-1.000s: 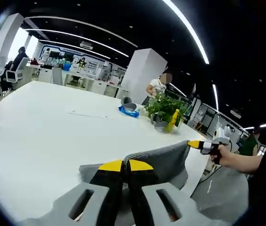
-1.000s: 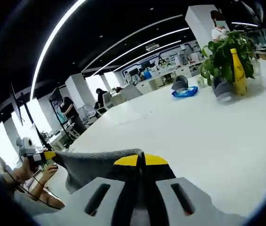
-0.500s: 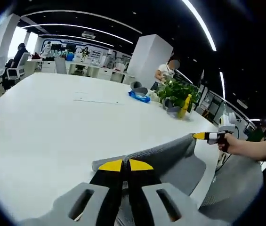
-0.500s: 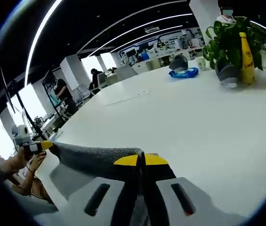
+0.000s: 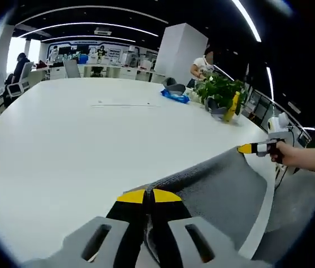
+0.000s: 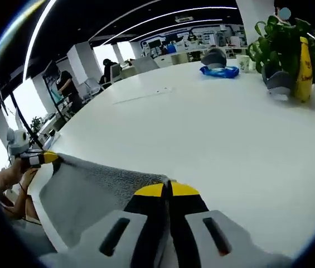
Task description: Fold the towel on the table until its edges align and the towel forms a compact rectangular stack.
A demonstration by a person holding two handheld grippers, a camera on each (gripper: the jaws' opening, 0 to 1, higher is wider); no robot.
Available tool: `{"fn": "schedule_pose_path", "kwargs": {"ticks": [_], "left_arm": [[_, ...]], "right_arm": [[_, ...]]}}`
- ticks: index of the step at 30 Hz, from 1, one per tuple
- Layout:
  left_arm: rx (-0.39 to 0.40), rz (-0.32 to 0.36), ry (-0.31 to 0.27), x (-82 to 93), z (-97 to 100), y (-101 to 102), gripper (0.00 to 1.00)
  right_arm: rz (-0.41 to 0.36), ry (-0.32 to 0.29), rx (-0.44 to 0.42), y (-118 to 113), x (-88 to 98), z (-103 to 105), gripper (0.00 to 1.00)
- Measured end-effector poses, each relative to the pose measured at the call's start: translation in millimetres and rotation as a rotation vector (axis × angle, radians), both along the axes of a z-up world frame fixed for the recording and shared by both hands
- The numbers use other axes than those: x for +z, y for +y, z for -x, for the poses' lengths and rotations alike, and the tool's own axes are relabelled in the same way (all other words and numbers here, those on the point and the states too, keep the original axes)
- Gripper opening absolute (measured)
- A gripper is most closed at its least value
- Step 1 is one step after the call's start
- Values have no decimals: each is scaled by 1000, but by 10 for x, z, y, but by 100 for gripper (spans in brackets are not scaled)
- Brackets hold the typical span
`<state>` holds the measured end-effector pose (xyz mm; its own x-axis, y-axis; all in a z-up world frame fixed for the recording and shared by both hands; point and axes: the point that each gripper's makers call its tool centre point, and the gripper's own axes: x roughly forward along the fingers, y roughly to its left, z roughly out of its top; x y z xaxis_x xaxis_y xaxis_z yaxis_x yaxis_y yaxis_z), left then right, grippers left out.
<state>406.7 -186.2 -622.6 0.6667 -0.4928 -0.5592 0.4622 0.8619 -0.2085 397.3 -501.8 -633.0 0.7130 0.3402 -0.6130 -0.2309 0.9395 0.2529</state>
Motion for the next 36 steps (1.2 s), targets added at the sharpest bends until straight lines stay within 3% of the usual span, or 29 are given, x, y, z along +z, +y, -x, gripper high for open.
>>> {"fn": "schedule_pose_path", "kwargs": {"ticks": [5, 11, 36], "left_arm": [[2, -39, -7, -75, -37, 1, 3], [-15, -88, -39, -74, -30, -39, 3], [-2, -91, -26, -154, -53, -30, 3]], "right_arm": [[41, 2, 14, 8, -49, 2, 0], [40, -6, 15, 1, -60, 2, 0], [57, 6, 36, 6, -115, -3, 0]]}}
